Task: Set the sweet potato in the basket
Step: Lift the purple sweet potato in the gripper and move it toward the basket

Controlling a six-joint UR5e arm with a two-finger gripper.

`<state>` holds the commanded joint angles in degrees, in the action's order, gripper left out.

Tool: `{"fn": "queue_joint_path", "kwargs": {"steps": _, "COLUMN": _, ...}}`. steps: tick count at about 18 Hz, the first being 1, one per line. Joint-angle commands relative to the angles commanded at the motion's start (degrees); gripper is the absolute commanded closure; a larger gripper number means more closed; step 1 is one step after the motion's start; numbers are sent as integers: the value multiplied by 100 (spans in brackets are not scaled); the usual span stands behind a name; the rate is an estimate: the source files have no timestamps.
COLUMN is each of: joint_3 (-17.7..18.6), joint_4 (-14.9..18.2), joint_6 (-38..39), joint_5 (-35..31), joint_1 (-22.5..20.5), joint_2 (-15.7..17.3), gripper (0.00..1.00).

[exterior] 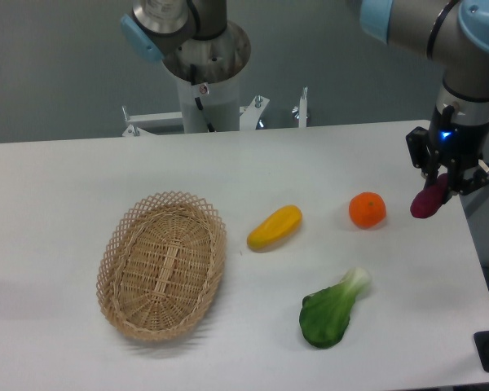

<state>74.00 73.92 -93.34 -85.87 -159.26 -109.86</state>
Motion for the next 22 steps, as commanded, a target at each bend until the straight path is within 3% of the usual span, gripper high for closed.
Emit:
{"fn": "queue_joint_path", "kwargs": {"steps": 6, "joint_3": 53, "joint_4": 167, "joint_6": 263, "joint_5": 26, "joint_1": 97, "joint_2": 175, "gripper": 79}}
{"fn": "queue_joint_path", "kwargs": {"steps": 22, "joint_3": 298, "joint_4": 88, "joint_6": 2758, "joint_5": 27, "joint_1": 1493, "joint_2": 343, "gripper": 79}}
